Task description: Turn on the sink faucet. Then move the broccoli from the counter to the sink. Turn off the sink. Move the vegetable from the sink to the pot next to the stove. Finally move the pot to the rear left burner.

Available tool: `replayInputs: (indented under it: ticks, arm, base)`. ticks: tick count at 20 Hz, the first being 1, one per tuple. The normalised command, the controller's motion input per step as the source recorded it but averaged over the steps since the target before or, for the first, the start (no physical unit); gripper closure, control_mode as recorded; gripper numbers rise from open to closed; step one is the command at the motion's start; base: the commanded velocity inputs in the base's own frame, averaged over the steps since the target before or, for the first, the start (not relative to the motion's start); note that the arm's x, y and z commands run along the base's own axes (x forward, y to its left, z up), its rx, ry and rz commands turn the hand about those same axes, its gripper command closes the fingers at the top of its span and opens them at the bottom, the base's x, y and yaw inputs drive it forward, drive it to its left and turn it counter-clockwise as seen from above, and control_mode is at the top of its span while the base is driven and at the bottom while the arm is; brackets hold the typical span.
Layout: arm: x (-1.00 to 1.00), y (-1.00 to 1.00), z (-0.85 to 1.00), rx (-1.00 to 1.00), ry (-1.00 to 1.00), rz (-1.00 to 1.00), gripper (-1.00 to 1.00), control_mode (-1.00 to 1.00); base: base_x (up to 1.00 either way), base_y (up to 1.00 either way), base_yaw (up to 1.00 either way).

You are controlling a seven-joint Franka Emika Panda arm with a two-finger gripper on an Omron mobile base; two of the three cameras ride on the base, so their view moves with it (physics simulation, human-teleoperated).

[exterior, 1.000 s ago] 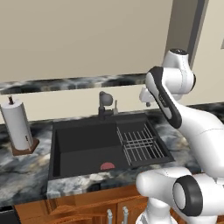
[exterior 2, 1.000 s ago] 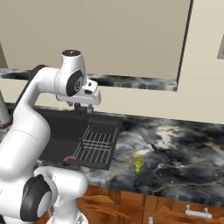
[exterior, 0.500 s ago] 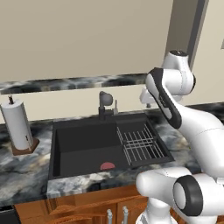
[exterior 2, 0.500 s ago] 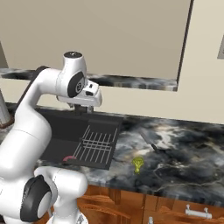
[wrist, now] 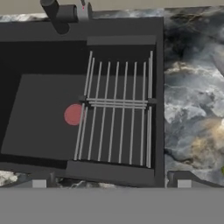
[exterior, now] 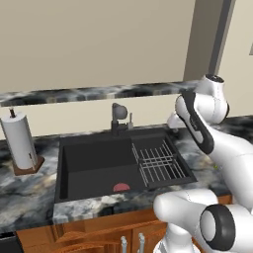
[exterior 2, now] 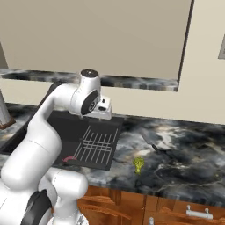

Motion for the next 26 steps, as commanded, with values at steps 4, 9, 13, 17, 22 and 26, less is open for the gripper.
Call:
replayInputs:
  ticks: [4, 9, 13, 17, 22, 26]
  arm:
    - [0.0, -0.32, -0.22, 0.02, -0.04, 0.08, -1.0, -1.0]
    - [0.17, -0.16, -0.15, 0.04, -0.11, 0.12, -1.0, -1.0]
    - [0.0, -0.04, -0.05, 0.01, -0.09, 0.09, -1.0, -1.0]
    - [0.09, 0.03, -0.13, 0.03, -0.14, 0.02, -1.0, -1.0]
    - [0.34, 0.17, -0.08, 0.01, -0.12, 0.0, -1.0, -1.0]
    - [0.4, 0.21, -0.03, 0.0, -0.12, 0.0, -1.0, -1.0]
  base:
    - [0.0, 0.0, 0.0]
    - [0.0, 0.0, 0.0]
    - [0.0, 0.0, 0.0]
    - [0.0, 0.0, 0.0]
    - [0.0, 0.0, 0.0]
    - [0.0, 0.0, 0.0]
